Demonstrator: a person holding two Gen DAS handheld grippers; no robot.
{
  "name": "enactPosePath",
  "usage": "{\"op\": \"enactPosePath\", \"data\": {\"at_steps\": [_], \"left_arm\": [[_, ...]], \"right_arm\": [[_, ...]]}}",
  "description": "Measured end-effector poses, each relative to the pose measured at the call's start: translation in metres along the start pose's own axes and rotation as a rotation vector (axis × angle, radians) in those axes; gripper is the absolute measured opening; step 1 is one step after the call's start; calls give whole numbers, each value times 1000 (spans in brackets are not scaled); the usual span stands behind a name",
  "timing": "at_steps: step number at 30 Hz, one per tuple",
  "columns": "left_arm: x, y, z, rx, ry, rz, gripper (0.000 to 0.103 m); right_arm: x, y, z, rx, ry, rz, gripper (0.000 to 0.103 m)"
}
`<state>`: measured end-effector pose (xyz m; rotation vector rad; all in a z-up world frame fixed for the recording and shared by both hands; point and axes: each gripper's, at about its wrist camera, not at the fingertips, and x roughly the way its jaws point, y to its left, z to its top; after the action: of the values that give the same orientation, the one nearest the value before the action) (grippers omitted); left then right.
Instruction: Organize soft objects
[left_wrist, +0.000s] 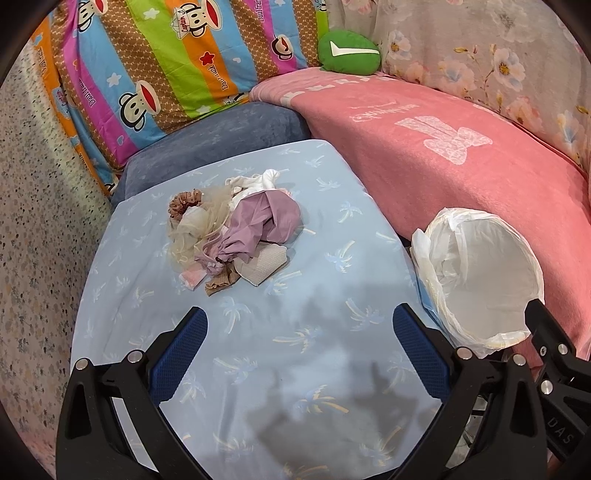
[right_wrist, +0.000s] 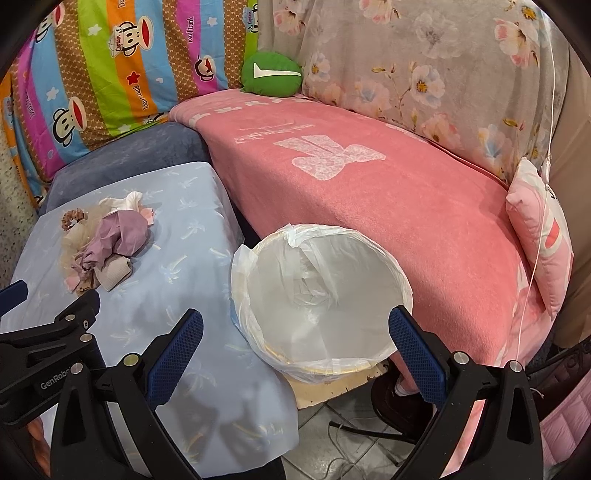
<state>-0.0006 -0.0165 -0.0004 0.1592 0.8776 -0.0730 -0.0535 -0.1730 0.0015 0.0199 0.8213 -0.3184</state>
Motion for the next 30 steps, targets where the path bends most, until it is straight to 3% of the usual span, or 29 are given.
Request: {"op": "enactPosePath", "data": {"at_steps": [30], "left_arm": [[-3, 2, 1, 0, -9, -3, 96]], "right_arm": [[-2, 1, 3, 4, -6, -3, 97]]}}
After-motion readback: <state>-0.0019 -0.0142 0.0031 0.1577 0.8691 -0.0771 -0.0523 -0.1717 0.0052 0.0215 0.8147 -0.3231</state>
